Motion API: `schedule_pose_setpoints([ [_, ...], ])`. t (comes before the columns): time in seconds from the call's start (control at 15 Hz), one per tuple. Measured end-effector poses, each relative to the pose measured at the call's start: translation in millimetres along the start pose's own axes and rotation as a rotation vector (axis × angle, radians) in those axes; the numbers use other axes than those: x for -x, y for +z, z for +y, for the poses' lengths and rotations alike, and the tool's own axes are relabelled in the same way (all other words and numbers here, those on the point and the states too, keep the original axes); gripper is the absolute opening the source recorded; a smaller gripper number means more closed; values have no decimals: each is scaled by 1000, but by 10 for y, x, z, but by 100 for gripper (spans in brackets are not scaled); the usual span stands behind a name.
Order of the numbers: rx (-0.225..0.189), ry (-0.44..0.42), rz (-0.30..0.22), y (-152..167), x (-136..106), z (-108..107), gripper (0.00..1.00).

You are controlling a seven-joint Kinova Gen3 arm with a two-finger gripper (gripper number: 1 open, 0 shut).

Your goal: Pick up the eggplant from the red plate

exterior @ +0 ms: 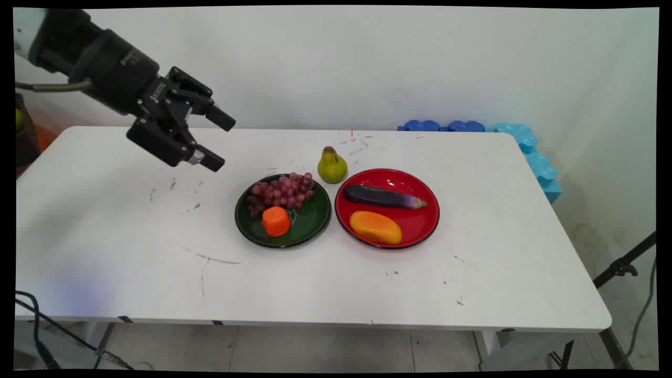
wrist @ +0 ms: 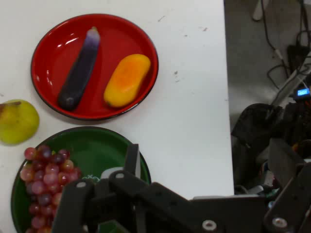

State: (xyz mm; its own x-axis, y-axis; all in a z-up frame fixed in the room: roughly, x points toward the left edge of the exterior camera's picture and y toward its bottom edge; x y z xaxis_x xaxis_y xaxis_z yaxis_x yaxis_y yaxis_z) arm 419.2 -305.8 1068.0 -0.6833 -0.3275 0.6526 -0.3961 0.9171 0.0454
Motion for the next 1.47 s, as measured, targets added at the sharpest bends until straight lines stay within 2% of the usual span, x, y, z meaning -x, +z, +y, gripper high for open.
schedule_pose_setpoints([
  [0.27,-48,-35,-38,207,-203,-31,100],
  [0.47,-96,-72,-59,519,-431,-82,100],
  [0.8,-183,-113,-100,1272,-784,-291,100],
  [0.93,-205,-111,-126,1603,-885,-393,100],
  [1.27,-224,-83,-201,2375,-1034,-612,100],
  [1.47,-216,-43,-257,2840,-1093,-775,100],
])
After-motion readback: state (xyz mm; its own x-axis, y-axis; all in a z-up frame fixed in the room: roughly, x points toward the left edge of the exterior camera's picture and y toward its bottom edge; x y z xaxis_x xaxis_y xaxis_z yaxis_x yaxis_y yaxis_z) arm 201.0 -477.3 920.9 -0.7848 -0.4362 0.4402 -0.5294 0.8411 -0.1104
